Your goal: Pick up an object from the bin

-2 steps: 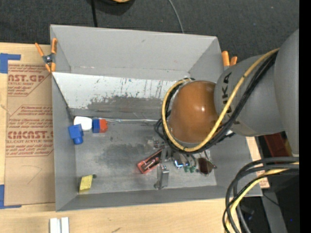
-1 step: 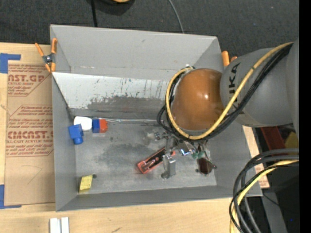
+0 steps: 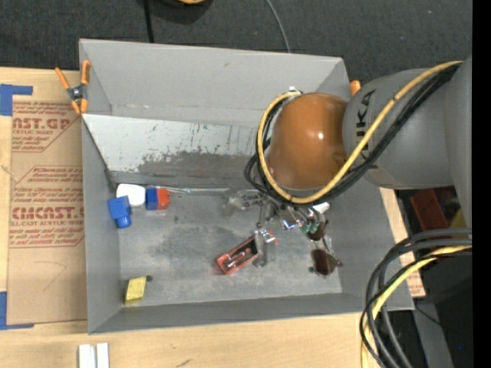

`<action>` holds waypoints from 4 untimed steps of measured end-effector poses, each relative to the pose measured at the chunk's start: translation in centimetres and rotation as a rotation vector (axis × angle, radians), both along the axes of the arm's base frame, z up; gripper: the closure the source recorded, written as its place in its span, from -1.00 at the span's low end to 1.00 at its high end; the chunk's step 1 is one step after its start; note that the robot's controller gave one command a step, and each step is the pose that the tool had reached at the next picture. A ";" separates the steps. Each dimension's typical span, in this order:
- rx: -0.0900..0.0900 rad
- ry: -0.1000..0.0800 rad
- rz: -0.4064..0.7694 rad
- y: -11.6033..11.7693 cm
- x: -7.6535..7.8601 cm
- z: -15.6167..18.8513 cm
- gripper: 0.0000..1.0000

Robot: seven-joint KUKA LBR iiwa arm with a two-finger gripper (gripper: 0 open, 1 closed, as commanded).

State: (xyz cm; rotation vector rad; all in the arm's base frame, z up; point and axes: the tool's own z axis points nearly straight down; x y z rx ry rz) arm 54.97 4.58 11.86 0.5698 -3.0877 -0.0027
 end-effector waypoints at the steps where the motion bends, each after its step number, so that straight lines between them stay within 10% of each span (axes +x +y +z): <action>1: 0.000 0.001 -0.207 -0.1 0.4 -0.6 -1.00; 2: 0.000 0.000 -0.036 -0.2 -0.6 -2.4 -1.00; 3: 0.004 0.000 0.180 -0.5 -1.4 -4.9 1.00; 4: 0.004 0.000 0.180 -0.6 -1.4 -4.9 1.00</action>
Offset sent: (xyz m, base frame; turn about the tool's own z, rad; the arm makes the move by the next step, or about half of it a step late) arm -0.0180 -0.0043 -0.0456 -0.2021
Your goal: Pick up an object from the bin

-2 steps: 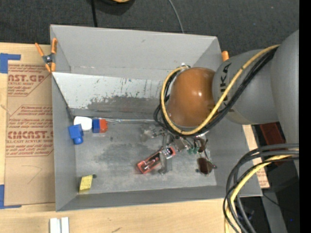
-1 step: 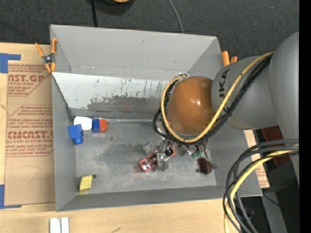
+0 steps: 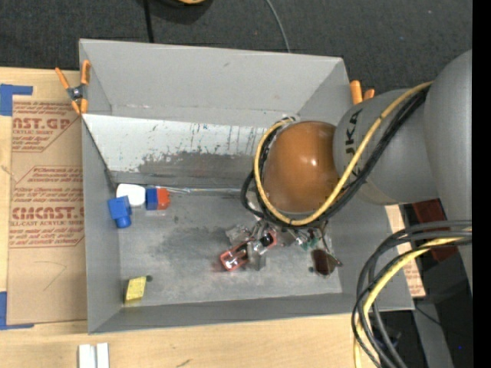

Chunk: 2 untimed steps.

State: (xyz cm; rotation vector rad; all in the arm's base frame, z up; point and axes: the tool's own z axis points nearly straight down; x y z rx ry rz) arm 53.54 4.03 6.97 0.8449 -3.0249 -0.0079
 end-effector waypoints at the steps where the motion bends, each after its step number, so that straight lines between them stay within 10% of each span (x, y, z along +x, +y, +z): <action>1: -0.001 0.009 0.021 0.0 -0.4 3.9 1.00; 2: 0.003 -0.002 0.031 -0.9 1.5 12.8 1.00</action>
Offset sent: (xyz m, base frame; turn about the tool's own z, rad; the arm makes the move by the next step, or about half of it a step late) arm 0.0147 -0.0105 0.1287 -0.0320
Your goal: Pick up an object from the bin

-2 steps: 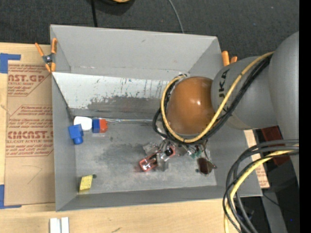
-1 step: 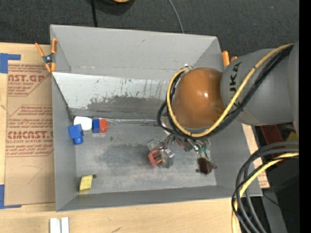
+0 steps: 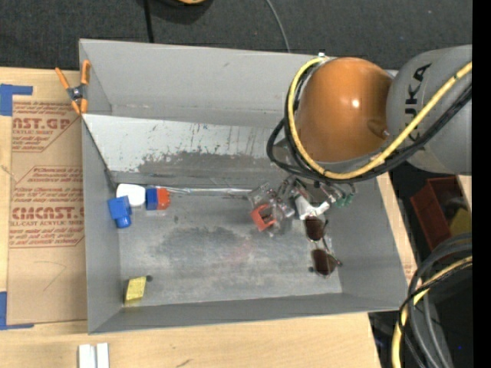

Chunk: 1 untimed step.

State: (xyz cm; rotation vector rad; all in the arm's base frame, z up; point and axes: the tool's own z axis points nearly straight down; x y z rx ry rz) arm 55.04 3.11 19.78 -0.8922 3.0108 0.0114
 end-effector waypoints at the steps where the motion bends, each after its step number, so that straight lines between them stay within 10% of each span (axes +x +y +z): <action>1: 0.000 0.000 0.000 0.0 0.0 0.0 1.00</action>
Offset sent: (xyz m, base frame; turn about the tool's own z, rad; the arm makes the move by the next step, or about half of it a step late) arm -0.0021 0.0122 0.1137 0.0361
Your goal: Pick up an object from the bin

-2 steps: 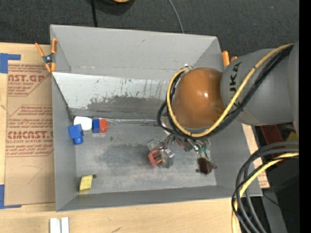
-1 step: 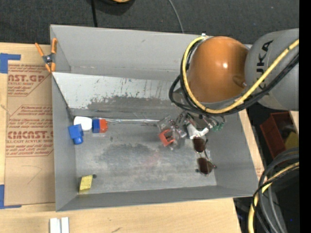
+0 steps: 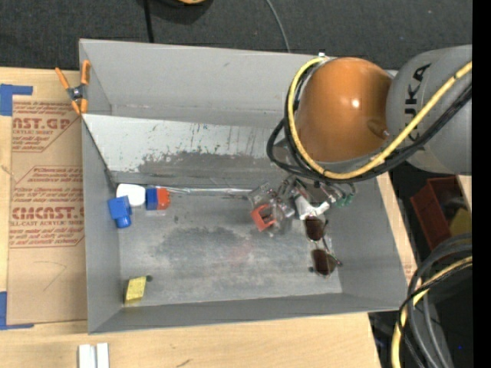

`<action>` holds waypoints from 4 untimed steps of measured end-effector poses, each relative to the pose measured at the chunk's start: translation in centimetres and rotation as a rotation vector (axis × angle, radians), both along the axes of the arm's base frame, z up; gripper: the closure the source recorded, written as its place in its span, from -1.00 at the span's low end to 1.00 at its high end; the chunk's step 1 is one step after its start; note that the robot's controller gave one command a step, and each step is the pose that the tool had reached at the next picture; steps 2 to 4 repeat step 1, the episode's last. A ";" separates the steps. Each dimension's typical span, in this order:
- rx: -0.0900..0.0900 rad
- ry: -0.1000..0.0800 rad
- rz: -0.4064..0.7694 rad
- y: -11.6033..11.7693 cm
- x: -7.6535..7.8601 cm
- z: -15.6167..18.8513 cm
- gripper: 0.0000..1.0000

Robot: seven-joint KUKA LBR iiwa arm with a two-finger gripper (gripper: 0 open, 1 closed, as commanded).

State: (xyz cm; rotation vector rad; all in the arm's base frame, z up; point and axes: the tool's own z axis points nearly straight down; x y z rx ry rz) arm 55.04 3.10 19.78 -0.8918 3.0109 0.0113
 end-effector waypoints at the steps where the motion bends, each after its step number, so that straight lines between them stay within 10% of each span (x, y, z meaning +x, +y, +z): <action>1: 0.000 0.008 -0.014 0.4 -0.2 3.9 1.00; 4: 0.000 0.008 -0.014 0.4 -0.2 3.9 1.00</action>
Offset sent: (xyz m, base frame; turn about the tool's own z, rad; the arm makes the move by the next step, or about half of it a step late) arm -0.0076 0.0150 0.1344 -0.0049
